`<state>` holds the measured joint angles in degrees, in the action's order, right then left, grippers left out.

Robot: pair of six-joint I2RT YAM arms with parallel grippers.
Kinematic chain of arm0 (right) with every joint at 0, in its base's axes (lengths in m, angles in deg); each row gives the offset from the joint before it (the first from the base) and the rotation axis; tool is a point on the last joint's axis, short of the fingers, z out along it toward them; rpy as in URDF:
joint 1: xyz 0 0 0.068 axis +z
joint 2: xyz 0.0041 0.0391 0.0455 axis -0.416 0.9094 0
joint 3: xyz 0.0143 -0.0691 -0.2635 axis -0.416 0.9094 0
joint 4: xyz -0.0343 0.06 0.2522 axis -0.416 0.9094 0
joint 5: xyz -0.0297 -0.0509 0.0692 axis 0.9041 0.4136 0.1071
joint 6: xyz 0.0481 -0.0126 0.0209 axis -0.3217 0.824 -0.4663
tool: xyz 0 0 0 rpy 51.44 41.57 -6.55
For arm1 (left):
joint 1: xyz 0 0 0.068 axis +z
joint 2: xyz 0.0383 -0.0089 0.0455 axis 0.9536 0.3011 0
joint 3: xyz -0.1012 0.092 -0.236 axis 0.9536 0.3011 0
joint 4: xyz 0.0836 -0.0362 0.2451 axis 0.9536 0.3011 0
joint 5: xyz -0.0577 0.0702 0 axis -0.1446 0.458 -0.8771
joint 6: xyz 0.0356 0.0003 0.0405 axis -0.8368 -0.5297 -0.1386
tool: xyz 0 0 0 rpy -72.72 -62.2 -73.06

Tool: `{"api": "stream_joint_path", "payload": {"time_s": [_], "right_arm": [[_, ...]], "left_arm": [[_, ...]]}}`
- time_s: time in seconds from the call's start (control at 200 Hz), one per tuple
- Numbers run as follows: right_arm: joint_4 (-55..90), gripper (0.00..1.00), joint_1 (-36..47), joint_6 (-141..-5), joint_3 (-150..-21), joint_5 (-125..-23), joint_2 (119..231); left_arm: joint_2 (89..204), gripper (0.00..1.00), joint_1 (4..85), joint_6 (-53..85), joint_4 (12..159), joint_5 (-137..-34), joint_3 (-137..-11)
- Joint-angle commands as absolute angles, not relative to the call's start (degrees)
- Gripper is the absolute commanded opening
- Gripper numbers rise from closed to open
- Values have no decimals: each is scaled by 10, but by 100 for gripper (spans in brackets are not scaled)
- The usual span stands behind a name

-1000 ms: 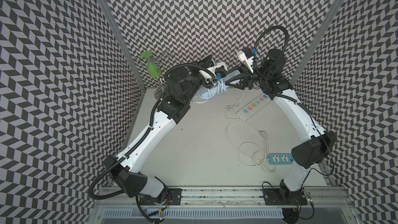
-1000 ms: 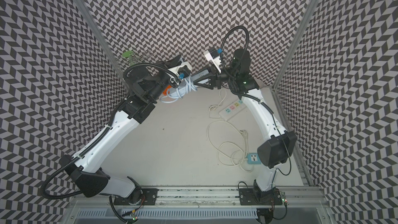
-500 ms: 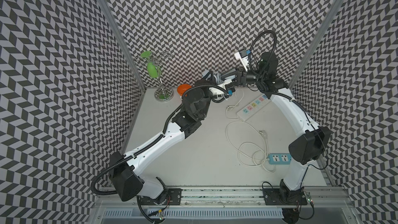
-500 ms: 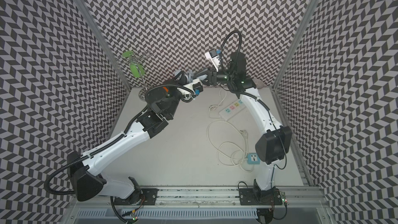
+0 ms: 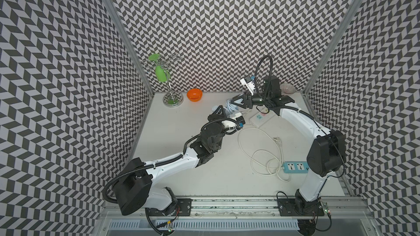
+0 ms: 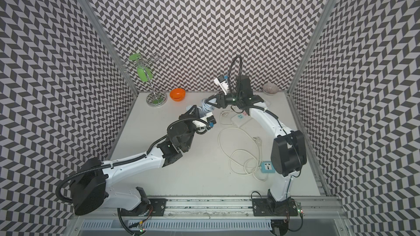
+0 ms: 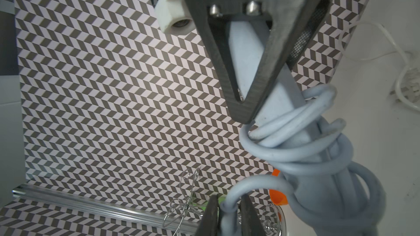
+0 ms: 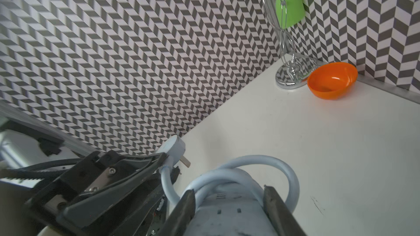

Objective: Wrap the cord around the power strip
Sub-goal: Place the power strip at the center of the board.

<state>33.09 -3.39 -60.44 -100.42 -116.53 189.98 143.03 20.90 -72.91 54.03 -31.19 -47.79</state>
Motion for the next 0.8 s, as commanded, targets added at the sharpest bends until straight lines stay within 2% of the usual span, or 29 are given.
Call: {"api": "stream_joint_path", "payload": {"time_s": [0.0, 0.386, 0.796], "right_arm": [[269, 0, -4, -518, -1003, -1065, 1861], [206, 0, 23, -489, -861, -1025, 1848], [127, 0, 22, -522, -842, -1080, 1858]], "left_arm": [[1446, 12, 186, -678, 520, -323, -453], [1520, 13, 168, -628, 498, -267, -416], [1584, 20, 107, -477, 582, -251, -411]]}}
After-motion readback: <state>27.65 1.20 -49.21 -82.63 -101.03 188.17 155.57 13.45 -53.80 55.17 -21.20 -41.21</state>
